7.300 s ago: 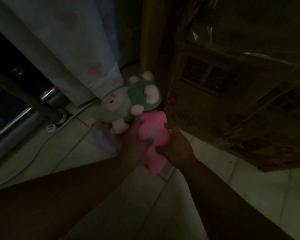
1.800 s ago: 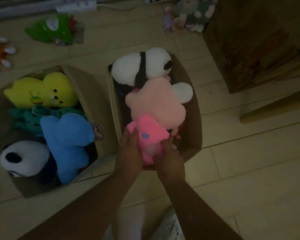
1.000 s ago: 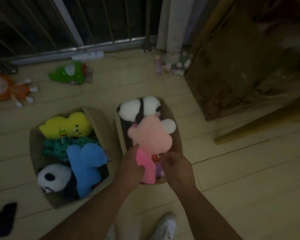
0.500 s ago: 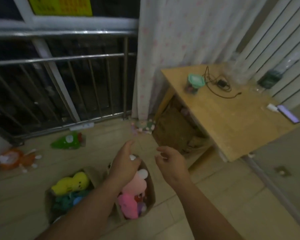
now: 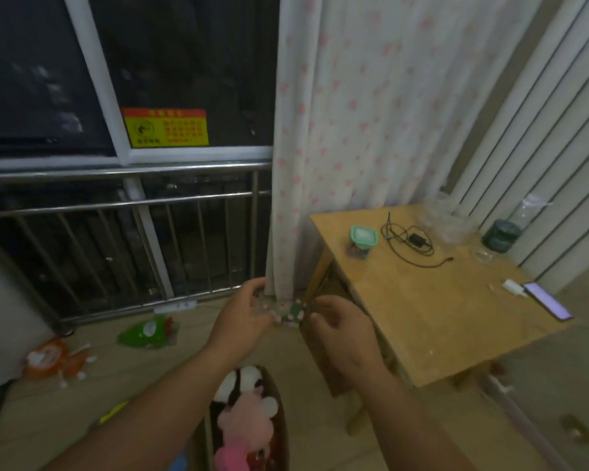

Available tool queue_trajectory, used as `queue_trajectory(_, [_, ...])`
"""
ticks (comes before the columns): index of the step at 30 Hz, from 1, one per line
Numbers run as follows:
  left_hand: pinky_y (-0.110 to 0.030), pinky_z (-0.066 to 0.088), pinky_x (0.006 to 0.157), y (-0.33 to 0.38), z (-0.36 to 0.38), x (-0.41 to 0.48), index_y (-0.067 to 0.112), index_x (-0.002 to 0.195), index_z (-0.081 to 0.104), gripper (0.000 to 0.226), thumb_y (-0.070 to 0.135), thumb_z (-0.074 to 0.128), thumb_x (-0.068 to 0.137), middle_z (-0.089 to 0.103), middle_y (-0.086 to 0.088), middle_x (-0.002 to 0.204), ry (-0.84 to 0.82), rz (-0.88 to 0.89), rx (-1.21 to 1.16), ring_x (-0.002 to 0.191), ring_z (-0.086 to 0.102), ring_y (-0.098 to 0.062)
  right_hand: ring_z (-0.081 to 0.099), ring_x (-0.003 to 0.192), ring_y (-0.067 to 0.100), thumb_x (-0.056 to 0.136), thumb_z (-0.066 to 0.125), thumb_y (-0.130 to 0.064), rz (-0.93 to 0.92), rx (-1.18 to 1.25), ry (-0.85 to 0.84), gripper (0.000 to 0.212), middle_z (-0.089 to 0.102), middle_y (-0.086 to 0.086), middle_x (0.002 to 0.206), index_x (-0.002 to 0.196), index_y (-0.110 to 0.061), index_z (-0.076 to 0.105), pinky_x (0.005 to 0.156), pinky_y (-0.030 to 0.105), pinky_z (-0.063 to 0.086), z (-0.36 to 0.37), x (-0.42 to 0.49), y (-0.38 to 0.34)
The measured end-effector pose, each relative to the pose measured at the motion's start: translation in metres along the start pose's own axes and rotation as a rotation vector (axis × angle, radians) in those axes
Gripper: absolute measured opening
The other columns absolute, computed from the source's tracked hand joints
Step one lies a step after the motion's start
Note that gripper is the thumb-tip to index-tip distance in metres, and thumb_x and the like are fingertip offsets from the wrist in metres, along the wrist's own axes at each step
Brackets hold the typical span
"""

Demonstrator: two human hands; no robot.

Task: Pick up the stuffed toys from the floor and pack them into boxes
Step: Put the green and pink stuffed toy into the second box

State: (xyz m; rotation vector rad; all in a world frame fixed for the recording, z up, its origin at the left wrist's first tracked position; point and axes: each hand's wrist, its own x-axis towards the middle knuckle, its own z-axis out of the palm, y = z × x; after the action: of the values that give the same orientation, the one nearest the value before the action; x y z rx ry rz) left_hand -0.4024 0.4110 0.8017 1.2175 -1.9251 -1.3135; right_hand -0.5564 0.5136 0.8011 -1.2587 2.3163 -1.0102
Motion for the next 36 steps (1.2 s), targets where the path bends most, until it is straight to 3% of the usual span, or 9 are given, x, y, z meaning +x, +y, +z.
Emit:
queue_trajectory(2, [-0.014,0.047,0.067,0.017,0.017,0.003,0.038,0.121,0.044,0.048,0.014,0.065,0.085,0.049,0.015,0.105,0.027,0.005,-0.041,0.091,0.048,0.004,0.058,0.101,0.004,0.086,0.06,-0.039,-0.048,-0.015,-0.012,0.036,0.064,-0.012,0.115,0.12,-0.031,0.061,0.083,0.018,0.043,-0.02,0.012,0.006])
queue_trajectory(4, [-0.007,0.043,0.057,0.03,0.032,0.008,0.037,0.122,0.045,0.048,0.012,0.064,0.085,0.051,0.015,0.105,0.063,0.008,-0.074,0.095,0.05,0.002,0.057,0.106,0.005,0.086,0.06,-0.035,-0.093,-0.037,-0.04,0.037,0.062,-0.011,0.119,0.123,-0.03,0.061,0.083,0.016,0.039,-0.04,0.024,0.012])
queue_trajectory(7, [-0.019,0.046,0.074,0.035,0.05,0.011,0.033,0.132,0.045,0.055,0.018,0.067,0.084,0.052,0.01,0.122,0.138,-0.02,-0.084,0.116,0.049,-0.007,0.057,0.106,0.008,0.088,0.059,-0.032,-0.137,-0.072,-0.084,0.036,0.063,-0.008,0.118,0.124,-0.028,0.06,0.084,0.019,0.041,-0.063,0.039,0.022])
queue_trajectory(11, [-0.021,0.047,0.08,0.039,0.062,0.015,0.036,0.133,0.043,0.055,0.024,0.067,0.085,0.05,0.01,0.127,0.183,-0.031,-0.084,0.116,0.048,-0.006,0.059,0.104,0.01,0.087,0.06,-0.032,-0.181,-0.06,-0.107,0.039,0.064,-0.007,0.117,0.125,-0.028,0.06,0.088,0.023,0.046,-0.072,0.057,0.032])
queue_trajectory(15, [-0.037,0.045,0.1,0.041,0.061,0.032,0.034,0.131,0.046,0.054,0.023,0.068,0.084,0.049,0.009,0.134,0.227,-0.011,-0.077,0.122,0.048,-0.008,0.057,0.108,0.006,0.088,0.061,-0.032,-0.185,-0.009,-0.137,0.041,0.062,-0.009,0.122,0.129,-0.029,0.056,0.087,0.02,0.043,-0.065,0.072,0.035])
queue_trajectory(24, [-0.036,0.045,0.099,0.012,0.042,0.088,0.033,0.131,0.047,0.052,0.023,0.068,0.085,0.049,0.011,0.134,0.247,-0.03,-0.091,0.121,0.048,-0.008,0.06,0.104,0.007,0.087,0.063,-0.033,-0.189,-0.064,-0.16,0.043,0.064,-0.009,0.115,0.128,-0.028,0.056,0.089,0.026,0.05,-0.032,0.127,0.029])
queue_trajectory(27, [-0.036,0.045,0.098,-0.006,0.031,0.111,0.034,0.13,0.047,0.051,0.022,0.067,0.085,0.05,0.011,0.133,0.25,-0.036,-0.1,0.121,0.048,-0.009,0.06,0.099,0.004,0.085,0.064,-0.036,-0.165,-0.083,-0.169,0.042,0.065,-0.01,0.11,0.126,-0.029,0.058,0.084,0.022,0.049,-0.013,0.151,0.027])
queue_trajectory(31, [-0.037,0.045,0.098,-0.028,0.011,0.145,0.037,0.128,0.047,0.048,0.025,0.066,0.085,0.052,0.01,0.13,0.234,-0.067,-0.084,0.121,0.049,-0.01,0.057,0.102,0.001,0.086,0.064,-0.035,-0.133,-0.093,-0.193,0.043,0.063,-0.011,0.117,0.128,-0.029,0.056,0.082,0.017,0.043,0.014,0.187,0.018])
queue_trajectory(36, [-0.029,0.043,0.092,-0.037,-0.01,0.19,0.033,0.129,0.048,0.049,0.023,0.067,0.085,0.053,0.011,0.128,0.225,-0.07,-0.07,0.116,0.049,-0.007,0.055,0.103,0.002,0.087,0.063,-0.033,-0.094,-0.075,-0.199,0.044,0.061,-0.01,0.119,0.13,-0.026,0.055,0.081,0.016,0.04,0.039,0.226,0.007])
